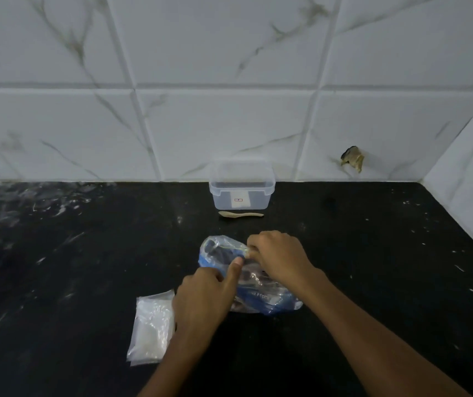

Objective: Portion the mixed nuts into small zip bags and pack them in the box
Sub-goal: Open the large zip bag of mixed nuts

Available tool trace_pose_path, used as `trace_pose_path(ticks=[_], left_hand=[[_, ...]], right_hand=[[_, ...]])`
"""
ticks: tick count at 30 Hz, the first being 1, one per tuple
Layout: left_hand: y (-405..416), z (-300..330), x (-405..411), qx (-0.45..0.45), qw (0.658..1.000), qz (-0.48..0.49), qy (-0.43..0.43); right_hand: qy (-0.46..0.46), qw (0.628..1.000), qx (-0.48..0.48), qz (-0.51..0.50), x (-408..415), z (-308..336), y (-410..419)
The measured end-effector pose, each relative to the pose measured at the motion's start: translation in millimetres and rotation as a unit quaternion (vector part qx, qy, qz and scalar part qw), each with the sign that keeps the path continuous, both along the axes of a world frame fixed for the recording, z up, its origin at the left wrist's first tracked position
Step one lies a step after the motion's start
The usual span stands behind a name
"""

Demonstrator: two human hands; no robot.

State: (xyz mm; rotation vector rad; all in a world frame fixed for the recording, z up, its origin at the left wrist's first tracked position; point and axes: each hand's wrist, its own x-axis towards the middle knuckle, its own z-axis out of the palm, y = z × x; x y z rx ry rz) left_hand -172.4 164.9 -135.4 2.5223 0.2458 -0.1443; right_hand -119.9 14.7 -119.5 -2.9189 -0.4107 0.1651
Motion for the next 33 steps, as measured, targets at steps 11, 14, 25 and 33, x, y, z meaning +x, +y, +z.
trace_pose_path(ticks=[11, 14, 25, 33], left_hand=[[-13.6, -18.6, 30.7, -0.347, 0.929, 0.099, 0.08], [-1.9, -15.1, 42.5, -0.532, 0.82, 0.185, 0.099], [13.6, -23.0, 69.9, -0.657, 0.694, 0.199, 0.217], [6.1, -41.1, 46.2, -0.382, 0.902, 0.201, 0.031]], right_hand=[[0.195, 0.78, 0.534, -0.262, -13.8, -9.3, -11.5], [0.189, 0.648, 0.659, -0.331, -16.5, -7.1, -29.4], [0.234, 0.551, 0.679, -0.425, -19.7, -45.9, -53.2], [-0.033, 0.934, 0.284, -0.213, 0.8, -38.2, -41.4]])
